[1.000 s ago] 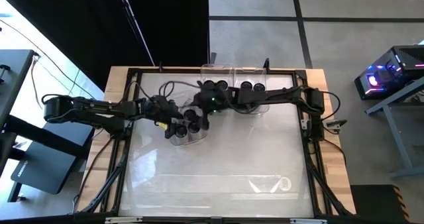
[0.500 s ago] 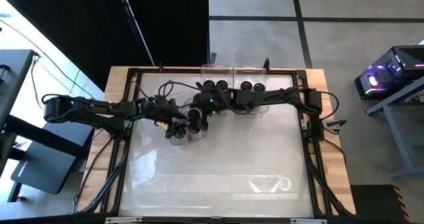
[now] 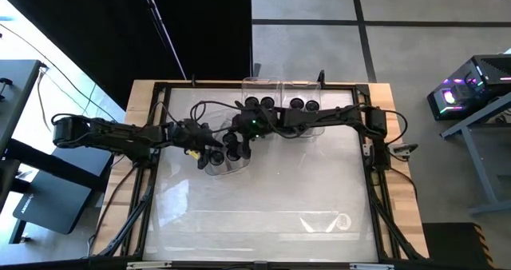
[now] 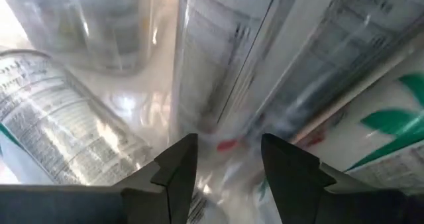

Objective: Sort soda cans
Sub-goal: Adjust the white pink soda cans

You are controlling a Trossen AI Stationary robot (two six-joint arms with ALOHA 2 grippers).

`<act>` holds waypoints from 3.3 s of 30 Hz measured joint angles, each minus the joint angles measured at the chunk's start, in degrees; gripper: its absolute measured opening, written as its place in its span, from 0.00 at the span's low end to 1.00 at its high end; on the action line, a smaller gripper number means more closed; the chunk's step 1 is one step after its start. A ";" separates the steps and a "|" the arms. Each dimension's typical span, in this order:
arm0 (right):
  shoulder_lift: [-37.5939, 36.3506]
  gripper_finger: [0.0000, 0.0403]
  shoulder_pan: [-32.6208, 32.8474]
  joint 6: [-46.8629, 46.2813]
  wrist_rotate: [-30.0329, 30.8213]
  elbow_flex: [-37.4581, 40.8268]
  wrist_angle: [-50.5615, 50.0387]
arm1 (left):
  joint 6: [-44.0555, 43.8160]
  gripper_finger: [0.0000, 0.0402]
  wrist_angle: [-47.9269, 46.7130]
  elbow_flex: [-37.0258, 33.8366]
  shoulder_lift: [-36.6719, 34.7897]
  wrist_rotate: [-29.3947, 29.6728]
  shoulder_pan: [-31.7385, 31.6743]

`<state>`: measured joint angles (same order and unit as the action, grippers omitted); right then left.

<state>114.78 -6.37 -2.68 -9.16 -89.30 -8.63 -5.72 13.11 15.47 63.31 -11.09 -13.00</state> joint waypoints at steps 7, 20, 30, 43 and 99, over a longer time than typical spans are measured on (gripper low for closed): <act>0.04 0.53 -0.04 -0.15 -4.11 0.00 -0.02 | 0.06 0.40 4.96 -0.81 -0.05 2.27 0.07; 0.35 0.39 -0.66 -1.20 -4.75 -5.86 -7.05 | 1.90 0.40 12.62 -0.75 4.78 4.21 -0.02; 0.20 0.39 -2.41 -5.66 -3.29 -7.17 -10.39 | 1.24 0.40 15.29 -0.53 6.32 4.23 -0.10; 0.20 0.39 -2.31 -3.81 -3.35 -7.04 -5.21 | -0.25 0.40 2.64 -0.55 -4.78 3.77 -0.10; -9.35 0.53 1.66 11.74 7.64 -3.50 -31.90 | -19.52 0.70 -46.78 29.90 21.46 15.33 -3.02</act>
<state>105.43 -4.71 9.06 -1.52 -92.79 -40.53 -25.23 -33.67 45.36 84.77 4.24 -16.02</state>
